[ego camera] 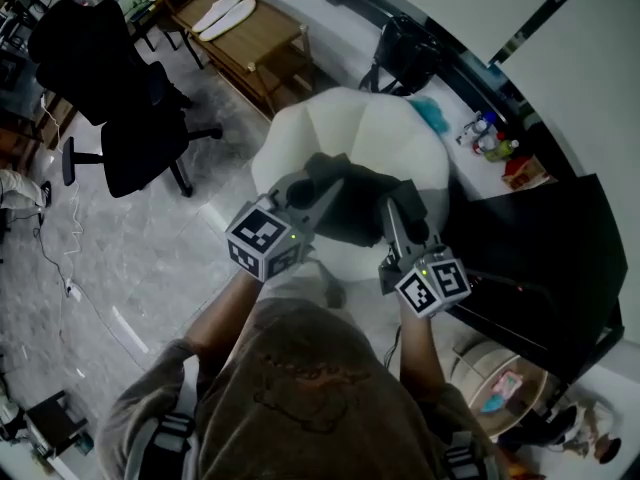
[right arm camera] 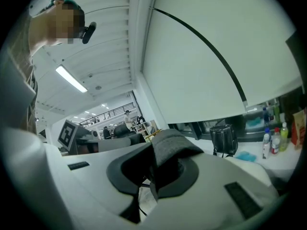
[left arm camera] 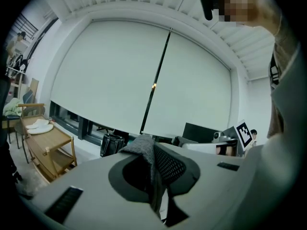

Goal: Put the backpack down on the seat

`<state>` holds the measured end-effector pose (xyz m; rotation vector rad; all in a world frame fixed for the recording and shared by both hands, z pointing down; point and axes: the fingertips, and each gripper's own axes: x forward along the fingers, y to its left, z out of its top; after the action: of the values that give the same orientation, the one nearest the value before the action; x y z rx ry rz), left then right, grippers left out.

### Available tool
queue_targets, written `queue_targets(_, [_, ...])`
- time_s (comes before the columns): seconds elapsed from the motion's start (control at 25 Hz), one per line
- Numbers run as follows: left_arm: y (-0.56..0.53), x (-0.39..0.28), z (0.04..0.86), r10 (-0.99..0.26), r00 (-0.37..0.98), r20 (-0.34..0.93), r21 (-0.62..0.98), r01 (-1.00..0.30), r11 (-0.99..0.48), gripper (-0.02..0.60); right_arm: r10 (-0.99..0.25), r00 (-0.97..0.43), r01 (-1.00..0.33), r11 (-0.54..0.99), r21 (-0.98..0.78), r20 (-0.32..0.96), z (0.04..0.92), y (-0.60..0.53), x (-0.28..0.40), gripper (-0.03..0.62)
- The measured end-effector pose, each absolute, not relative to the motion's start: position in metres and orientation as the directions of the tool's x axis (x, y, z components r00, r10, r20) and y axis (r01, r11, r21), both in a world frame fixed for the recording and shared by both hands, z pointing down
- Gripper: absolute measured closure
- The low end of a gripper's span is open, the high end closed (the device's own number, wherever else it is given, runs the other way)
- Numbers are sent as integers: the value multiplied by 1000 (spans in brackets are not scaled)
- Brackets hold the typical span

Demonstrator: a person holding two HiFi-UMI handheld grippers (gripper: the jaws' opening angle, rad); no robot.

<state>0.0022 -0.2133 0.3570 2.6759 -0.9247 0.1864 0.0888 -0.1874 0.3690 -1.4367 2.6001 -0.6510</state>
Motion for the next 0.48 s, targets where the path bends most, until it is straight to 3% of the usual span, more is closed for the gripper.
queue_targets(0.48, [-293, 15, 415, -538, 803, 259, 282, -595, -753, 555, -846, -510, -807, 408, -427, 155, 425, -267, 103, 563])
